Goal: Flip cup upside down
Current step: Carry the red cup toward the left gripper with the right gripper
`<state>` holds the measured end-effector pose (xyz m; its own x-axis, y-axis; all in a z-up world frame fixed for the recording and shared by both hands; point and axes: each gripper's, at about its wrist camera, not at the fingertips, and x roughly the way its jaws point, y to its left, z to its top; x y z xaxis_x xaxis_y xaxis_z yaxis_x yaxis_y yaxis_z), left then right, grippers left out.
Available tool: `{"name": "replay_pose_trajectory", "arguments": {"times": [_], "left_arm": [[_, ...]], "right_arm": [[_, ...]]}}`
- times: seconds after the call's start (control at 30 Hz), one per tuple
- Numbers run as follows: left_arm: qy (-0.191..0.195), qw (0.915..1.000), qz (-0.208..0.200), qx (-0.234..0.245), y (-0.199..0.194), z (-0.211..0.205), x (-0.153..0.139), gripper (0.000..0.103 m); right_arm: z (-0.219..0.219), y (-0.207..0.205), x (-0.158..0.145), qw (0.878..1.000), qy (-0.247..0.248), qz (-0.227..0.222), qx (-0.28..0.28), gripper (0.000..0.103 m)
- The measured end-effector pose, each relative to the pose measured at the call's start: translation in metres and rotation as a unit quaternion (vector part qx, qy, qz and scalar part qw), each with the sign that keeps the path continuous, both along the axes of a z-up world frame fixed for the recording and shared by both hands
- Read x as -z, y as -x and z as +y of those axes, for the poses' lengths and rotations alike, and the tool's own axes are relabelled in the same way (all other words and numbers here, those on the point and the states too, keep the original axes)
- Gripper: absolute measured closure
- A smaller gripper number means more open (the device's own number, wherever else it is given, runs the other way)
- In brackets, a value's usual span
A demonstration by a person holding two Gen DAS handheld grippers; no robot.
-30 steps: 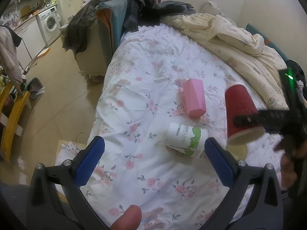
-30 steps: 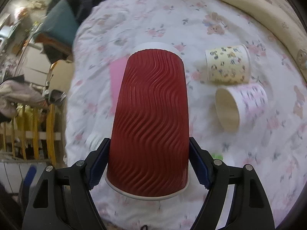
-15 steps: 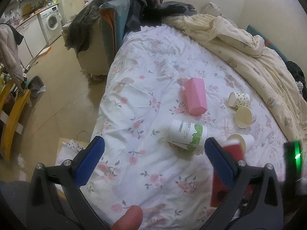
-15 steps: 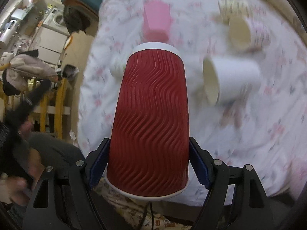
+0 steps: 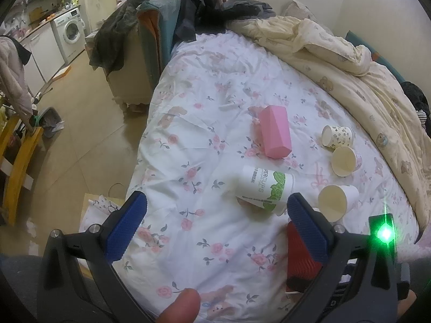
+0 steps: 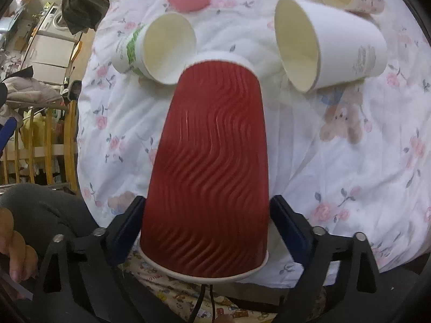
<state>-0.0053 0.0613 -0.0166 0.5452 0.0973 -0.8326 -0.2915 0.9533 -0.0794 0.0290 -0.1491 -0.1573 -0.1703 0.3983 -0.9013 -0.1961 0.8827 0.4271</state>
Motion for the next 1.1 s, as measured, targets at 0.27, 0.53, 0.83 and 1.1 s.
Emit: {"name": "replay_pose_trajectory", "arguments": {"times": [0.27, 0.53, 0.83, 1.1], "left_arm": [[0.001, 1.0000, 0.001, 0.000, 0.000, -0.001, 0.001, 0.000], [-0.007, 0.9999, 0.011, 0.007, 0.000, -0.011, 0.006, 0.000], [-0.015, 0.9992, 0.026, 0.026, -0.002, -0.020, 0.013, 0.000], [-0.009, 0.9984, -0.011, 0.054, 0.003, -0.037, -0.009, 0.000]], "right_arm": [[-0.021, -0.011, -0.063, 0.998, -0.025, -0.063, 0.014, 0.005], [-0.069, -0.025, -0.119, 0.979, -0.033, -0.193, 0.061, 0.005], [-0.084, -0.018, -0.106, 0.968, -0.013, -0.237, 0.077, 0.005], [-0.088, -0.014, -0.118, 0.956, -0.007, -0.281, 0.080, 0.000]]}}
